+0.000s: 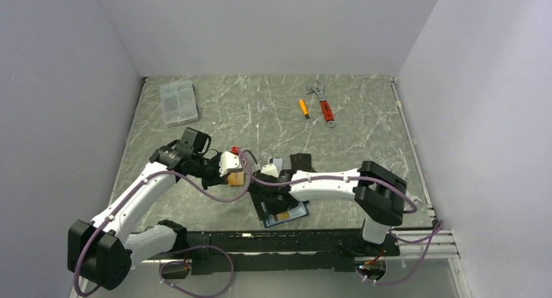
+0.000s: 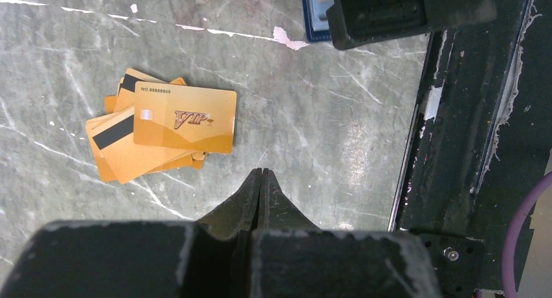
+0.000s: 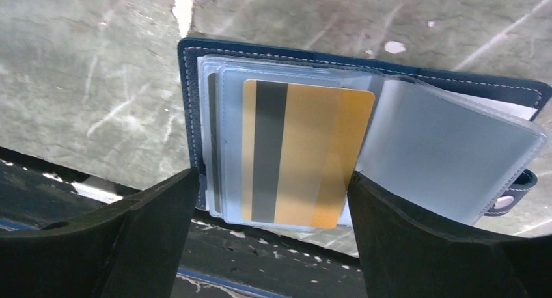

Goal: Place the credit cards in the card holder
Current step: Close the card holder at the center of the board.

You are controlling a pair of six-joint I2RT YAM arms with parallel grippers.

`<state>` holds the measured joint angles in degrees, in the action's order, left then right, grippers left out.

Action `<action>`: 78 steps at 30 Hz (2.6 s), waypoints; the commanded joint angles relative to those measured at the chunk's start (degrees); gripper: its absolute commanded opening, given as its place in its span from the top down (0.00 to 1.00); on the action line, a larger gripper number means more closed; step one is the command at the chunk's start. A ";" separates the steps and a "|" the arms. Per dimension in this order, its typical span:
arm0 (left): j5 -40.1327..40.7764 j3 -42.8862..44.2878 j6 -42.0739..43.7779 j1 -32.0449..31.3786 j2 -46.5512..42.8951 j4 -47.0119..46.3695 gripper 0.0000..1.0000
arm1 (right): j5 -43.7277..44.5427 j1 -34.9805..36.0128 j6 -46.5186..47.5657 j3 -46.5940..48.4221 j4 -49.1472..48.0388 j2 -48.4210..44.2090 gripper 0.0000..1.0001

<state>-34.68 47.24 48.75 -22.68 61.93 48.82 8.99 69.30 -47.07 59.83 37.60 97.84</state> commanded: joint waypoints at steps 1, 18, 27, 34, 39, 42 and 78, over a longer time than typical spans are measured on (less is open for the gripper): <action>-0.75 0.56 0.30 0.24 -2.33 0.09 0.99 | 4.67 2.07 -1.29 3.85 2.72 1.59 0.18; -0.50 2.23 1.25 1.62 -2.40 1.61 0.99 | 8.01 2.16 -3.22 5.52 3.34 -0.22 0.43; -1.48 4.76 2.65 1.76 0.18 3.94 0.97 | 4.74 -1.95 -2.03 0.95 1.26 -14.24 0.09; -4.58 5.92 2.92 -1.00 4.21 2.47 0.94 | 0.56 -15.66 -2.07 -15.11 0.84 -33.73 0.11; -3.77 8.29 1.31 -9.09 8.63 0.43 0.95 | 1.80 -16.83 -1.30 -20.15 1.07 -37.02 0.11; -3.35 10.07 0.56 -14.10 11.63 -1.66 0.95 | 2.23 -16.76 -1.05 -22.21 0.36 -36.62 0.13; 1.55 8.09 5.57 -26.82 20.21 -2.86 0.94 | 17.28 -10.43 1.67 -24.79 -20.11 -21.05 0.43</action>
<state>-32.88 55.59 52.05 -49.21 84.29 44.60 24.56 59.02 -46.35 33.69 19.97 74.87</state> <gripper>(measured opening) 0.056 0.607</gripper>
